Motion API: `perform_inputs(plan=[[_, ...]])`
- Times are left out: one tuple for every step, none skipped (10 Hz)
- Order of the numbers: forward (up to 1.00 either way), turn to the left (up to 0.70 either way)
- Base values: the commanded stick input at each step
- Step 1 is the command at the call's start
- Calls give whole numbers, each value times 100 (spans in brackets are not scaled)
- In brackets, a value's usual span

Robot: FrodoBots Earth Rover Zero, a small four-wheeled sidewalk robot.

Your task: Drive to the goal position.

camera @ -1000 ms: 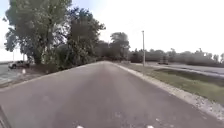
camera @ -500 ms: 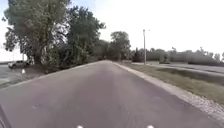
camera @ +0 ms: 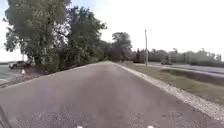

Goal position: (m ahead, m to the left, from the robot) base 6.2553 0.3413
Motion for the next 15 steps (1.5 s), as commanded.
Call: perform_inputs(plan=[[70, 0], [70, 35], [70, 35], [70, 13], [70, 0], [70, 0], [70, 0], [70, 0], [70, 0], [70, 0], [70, 21], [70, 23], [70, 3], [70, 0], [70, 0]])
